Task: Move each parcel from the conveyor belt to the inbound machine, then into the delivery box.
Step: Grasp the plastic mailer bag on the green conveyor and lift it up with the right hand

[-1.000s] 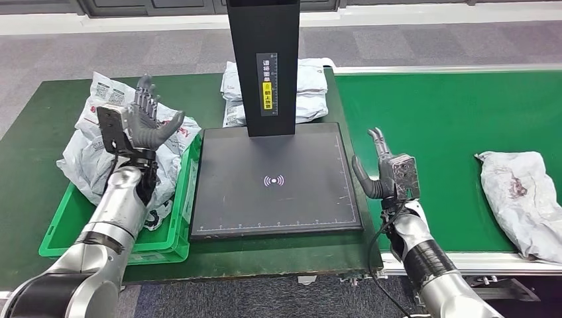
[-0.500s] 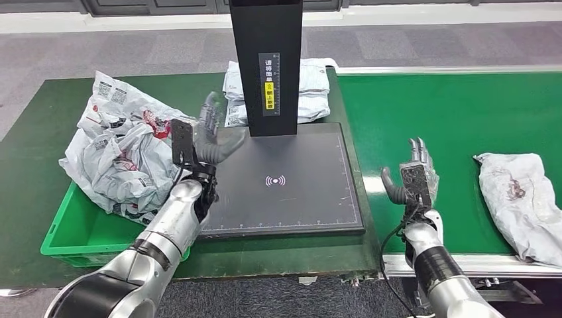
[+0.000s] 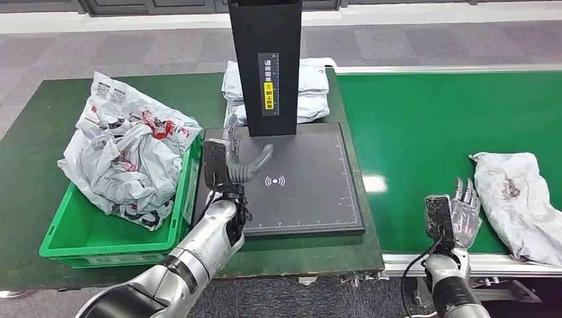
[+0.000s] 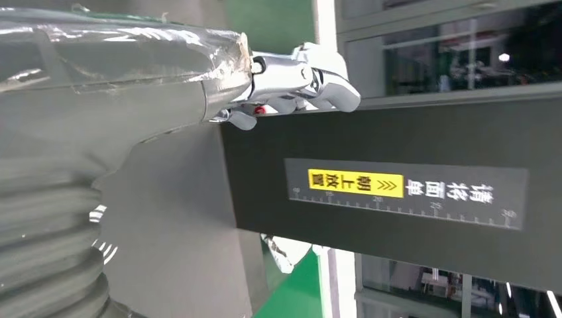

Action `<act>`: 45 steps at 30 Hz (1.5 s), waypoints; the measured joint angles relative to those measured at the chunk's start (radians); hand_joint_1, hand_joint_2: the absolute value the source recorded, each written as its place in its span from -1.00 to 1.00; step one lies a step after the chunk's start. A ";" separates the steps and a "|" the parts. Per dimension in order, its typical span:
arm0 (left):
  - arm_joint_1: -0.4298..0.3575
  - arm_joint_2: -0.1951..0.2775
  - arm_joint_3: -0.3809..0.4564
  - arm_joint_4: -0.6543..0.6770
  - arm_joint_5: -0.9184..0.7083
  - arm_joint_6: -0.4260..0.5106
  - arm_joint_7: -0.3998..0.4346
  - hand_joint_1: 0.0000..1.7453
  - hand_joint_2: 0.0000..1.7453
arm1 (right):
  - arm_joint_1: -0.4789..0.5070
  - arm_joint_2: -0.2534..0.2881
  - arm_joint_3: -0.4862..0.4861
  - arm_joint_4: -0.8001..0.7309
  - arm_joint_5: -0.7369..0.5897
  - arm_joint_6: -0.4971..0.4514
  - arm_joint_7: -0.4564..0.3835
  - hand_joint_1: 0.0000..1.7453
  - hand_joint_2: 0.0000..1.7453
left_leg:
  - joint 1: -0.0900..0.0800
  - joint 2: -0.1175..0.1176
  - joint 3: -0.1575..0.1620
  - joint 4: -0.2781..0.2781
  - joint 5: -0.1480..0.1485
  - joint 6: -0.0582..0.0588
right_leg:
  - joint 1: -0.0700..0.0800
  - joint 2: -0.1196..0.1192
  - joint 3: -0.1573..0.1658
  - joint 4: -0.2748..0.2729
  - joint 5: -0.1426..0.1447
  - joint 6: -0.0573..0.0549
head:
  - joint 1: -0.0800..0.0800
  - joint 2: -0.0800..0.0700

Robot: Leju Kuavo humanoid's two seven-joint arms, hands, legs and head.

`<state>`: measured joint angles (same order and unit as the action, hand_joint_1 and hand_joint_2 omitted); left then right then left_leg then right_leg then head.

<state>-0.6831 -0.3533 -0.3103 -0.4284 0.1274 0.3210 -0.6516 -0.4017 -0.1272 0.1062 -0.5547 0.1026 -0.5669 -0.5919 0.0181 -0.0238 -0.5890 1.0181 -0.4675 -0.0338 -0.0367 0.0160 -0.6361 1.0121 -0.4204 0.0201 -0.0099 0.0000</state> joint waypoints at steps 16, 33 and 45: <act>0.014 -0.009 -0.106 0.047 0.039 -0.005 -0.016 -1.00 1.00 | 0.032 0.004 -0.161 0.086 -0.034 0.015 -0.012 -1.00 1.00 | 0.000 0.000 0.000 0.000 0.000 0.000 | 0.000 0.000 0.000 0.000 0.000 0.000 | 0.000 0.000; 0.020 -0.010 -0.110 0.057 0.029 -0.047 0.003 -1.00 1.00 | 0.019 -0.007 -0.291 0.120 -0.006 0.019 0.016 -1.00 1.00 | 0.000 0.000 0.000 0.000 0.000 0.000 | 0.000 0.000 0.000 0.000 0.000 0.000 | 0.000 0.000; 0.020 -0.010 -0.110 0.058 0.011 -0.037 0.017 -1.00 1.00 | 0.017 -0.015 -0.305 0.129 0.003 0.016 0.028 -1.00 1.00 | 0.000 0.000 0.000 0.000 0.000 0.000 | 0.000 0.000 0.000 0.000 0.000 0.000 | 0.000 0.000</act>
<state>-0.6632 -0.3632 -0.4204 -0.3708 0.1382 0.2835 -0.6348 -0.3845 -0.1422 -0.1987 -0.4261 0.1053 -0.5506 -0.5638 0.0180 -0.0234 -0.5892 1.0181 -0.4677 -0.0336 -0.0370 0.0159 -0.6360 1.0121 -0.4205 0.0203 -0.0099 0.0000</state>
